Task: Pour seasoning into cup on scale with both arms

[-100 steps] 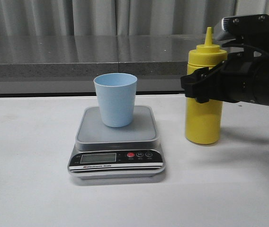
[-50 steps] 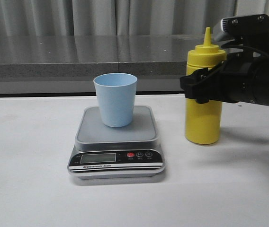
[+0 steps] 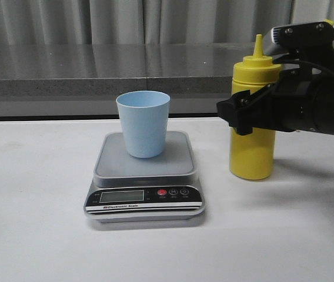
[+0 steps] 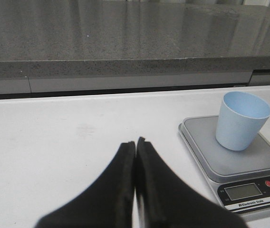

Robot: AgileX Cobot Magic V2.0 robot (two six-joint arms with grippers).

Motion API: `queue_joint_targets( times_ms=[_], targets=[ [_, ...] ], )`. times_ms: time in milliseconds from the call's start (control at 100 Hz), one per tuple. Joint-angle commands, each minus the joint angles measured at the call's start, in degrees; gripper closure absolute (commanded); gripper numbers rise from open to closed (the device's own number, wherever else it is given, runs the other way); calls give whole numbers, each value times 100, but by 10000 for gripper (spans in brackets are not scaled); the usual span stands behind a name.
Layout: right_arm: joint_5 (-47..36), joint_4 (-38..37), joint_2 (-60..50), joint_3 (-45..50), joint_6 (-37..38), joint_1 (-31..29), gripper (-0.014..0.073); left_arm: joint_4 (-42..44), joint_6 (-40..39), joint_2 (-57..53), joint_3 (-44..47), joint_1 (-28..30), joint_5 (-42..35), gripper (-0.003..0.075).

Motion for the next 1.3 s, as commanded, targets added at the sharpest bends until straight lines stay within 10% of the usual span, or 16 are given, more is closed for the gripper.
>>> queue_joint_targets(
  times_ms=[0,680,1290],
  targets=[
    [-373,-43,-235,-87,-48,-25,-54,-26,-39,44,-150,9,-456,740],
    [-151,436,-2004,1374,-48,-25,-54,-26,-39,44,-150,9,-456,740],
    [3938,712,-5494,1559,-48,-97,-52,-26,-39,44,-150,9,-456,740]
  ],
)
